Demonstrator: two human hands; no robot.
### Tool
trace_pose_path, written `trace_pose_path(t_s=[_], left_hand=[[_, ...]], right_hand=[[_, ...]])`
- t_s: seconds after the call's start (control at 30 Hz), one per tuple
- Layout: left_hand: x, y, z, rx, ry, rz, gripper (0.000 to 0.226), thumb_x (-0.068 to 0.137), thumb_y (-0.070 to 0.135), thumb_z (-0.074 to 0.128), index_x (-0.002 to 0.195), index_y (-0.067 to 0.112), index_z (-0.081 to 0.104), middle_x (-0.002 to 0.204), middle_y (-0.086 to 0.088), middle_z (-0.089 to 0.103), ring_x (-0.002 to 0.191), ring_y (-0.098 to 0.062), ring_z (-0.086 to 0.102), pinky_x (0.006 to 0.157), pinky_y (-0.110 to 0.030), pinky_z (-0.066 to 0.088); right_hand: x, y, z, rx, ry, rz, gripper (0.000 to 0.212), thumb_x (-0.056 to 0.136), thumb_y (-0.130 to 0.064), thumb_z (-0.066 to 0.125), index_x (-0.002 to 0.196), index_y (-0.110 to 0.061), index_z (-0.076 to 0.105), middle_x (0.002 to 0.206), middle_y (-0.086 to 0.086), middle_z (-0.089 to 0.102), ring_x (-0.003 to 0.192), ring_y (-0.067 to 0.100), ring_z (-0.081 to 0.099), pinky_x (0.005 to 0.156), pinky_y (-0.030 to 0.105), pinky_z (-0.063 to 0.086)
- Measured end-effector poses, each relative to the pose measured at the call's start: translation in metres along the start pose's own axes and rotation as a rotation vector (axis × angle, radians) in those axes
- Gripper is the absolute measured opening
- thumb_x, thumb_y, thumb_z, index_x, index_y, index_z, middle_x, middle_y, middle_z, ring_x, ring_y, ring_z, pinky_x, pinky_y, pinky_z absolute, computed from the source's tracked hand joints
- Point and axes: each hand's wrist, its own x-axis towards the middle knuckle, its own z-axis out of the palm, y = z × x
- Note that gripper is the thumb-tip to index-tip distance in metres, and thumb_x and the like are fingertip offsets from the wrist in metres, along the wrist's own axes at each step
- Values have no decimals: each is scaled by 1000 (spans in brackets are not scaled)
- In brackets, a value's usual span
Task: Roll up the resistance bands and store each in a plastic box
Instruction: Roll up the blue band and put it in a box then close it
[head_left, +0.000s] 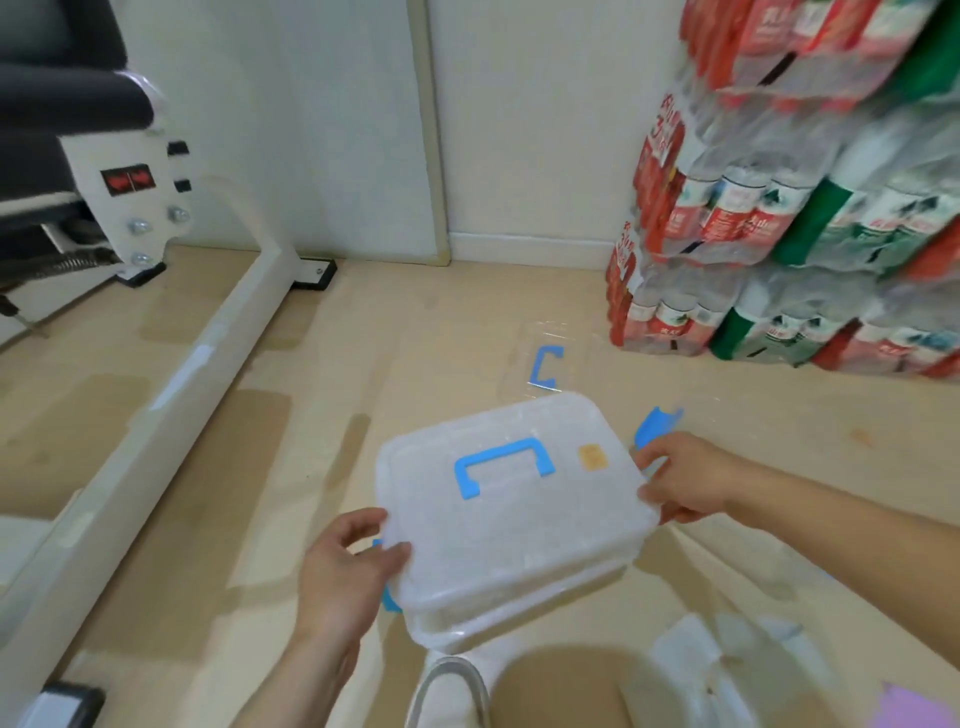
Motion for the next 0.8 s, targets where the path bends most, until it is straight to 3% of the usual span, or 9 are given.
trace_pose_path(t_s=[0.2,0.4,0.57,0.8], left_hand=[[-6,-32,15,202,11,-30,35,73,1,73,97,24,63,101,5,66,89,-17,66,72,-32,48],[-6,-46,19,346,47,-24,33,75,3,72,96,26,62,103,4,67,93,-13,65,80,-38,54],[-7,-52,20,409,57,6,37,77,5,71,105,27,61,111,4,63,101,-14,60,85,-37,53],[-4,-56,24,384,42,-15,36,80,3,66,105,27,60,110,5,61,95,-16,62,79,-28,48]], right_hand=[[11,20,17,-63,61,-14,29,84,-9,60,110,-17,52,85,6,60,63,19,61,52,23,44],[21,27,30,-169,48,-38,31,81,-13,64,111,-17,56,98,3,57,96,26,63,79,31,50],[23,38,38,-149,51,-49,25,84,-16,62,108,-17,56,100,5,60,92,26,64,77,32,51],[28,41,45,-118,105,-85,19,88,-27,61,104,-18,56,95,6,62,84,25,65,74,32,51]])
